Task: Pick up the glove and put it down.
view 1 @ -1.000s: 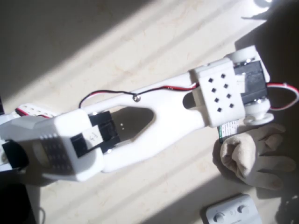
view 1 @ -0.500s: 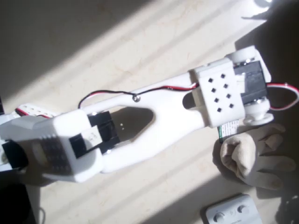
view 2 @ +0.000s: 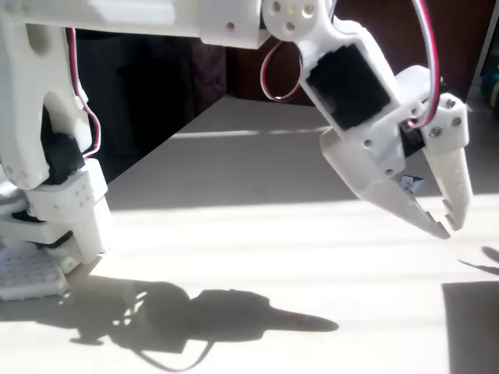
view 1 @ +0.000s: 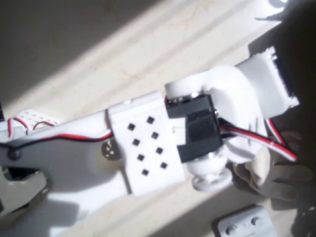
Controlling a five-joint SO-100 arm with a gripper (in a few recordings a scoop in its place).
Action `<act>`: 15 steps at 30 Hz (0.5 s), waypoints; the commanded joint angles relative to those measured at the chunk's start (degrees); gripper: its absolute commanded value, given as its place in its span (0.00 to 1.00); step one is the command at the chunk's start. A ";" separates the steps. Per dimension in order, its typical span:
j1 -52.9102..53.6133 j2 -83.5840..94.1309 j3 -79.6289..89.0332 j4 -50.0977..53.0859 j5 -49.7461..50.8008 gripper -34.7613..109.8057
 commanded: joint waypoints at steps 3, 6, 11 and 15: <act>-0.18 19.60 15.56 -1.67 -0.35 0.25; -0.18 28.30 24.87 -1.67 -0.35 0.25; -0.18 42.54 39.90 -1.32 -0.35 0.25; -0.18 55.02 49.92 -0.97 -0.35 0.25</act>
